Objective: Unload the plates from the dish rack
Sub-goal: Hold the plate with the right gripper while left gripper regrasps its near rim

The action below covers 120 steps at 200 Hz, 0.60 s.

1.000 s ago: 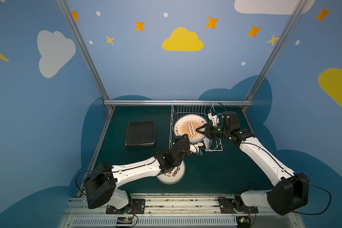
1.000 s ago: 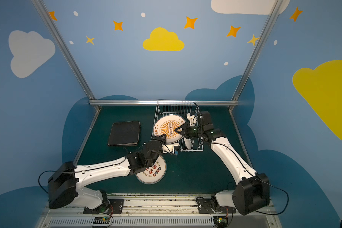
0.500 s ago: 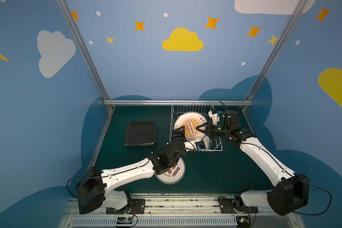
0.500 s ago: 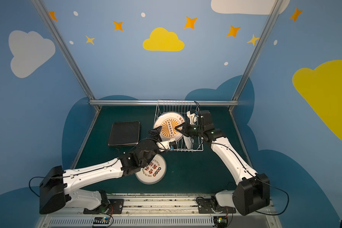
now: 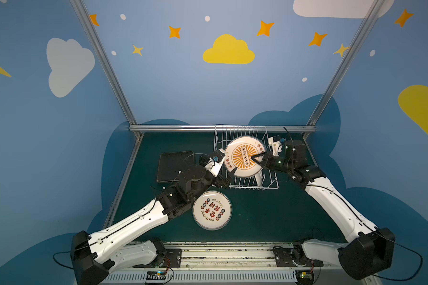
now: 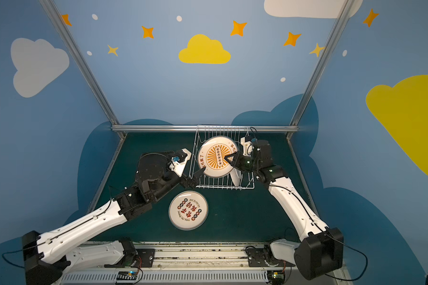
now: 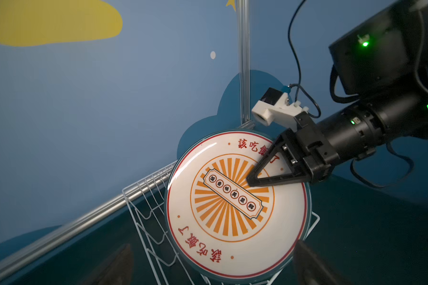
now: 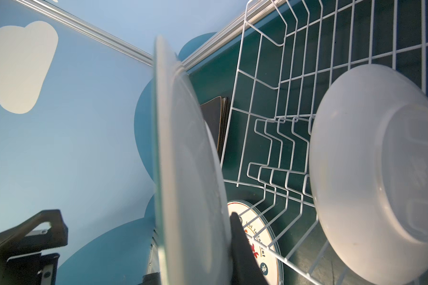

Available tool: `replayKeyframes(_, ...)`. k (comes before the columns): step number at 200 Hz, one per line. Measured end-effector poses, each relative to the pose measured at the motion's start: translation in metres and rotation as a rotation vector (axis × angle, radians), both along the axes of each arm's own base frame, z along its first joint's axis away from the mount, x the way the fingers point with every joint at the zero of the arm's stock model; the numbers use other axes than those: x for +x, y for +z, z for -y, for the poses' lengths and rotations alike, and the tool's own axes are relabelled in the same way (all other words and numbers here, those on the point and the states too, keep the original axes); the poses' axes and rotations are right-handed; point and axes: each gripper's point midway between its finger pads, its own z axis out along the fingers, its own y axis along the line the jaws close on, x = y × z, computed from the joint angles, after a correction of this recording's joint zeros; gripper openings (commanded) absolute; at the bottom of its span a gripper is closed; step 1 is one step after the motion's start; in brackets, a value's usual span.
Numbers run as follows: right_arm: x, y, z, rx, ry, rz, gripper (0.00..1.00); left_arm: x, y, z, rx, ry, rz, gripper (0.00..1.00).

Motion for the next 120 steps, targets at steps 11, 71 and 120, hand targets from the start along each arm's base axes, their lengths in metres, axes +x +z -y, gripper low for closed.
replayKeyframes(11,-0.001,0.002,0.001,0.000,0.001,0.014,0.00,0.008,-0.003,-0.007,-0.082,0.006,-0.080,1.00)
replayKeyframes(71,-0.003,0.016,0.000,0.023,0.028,0.089,0.00,0.044,-0.033,-0.039,-0.448,0.027,-0.437,0.99)
replayKeyframes(120,-0.006,0.020,-0.006,0.052,0.072,0.101,0.00,0.056,-0.069,-0.009,-0.539,-0.092,-0.661,0.97)
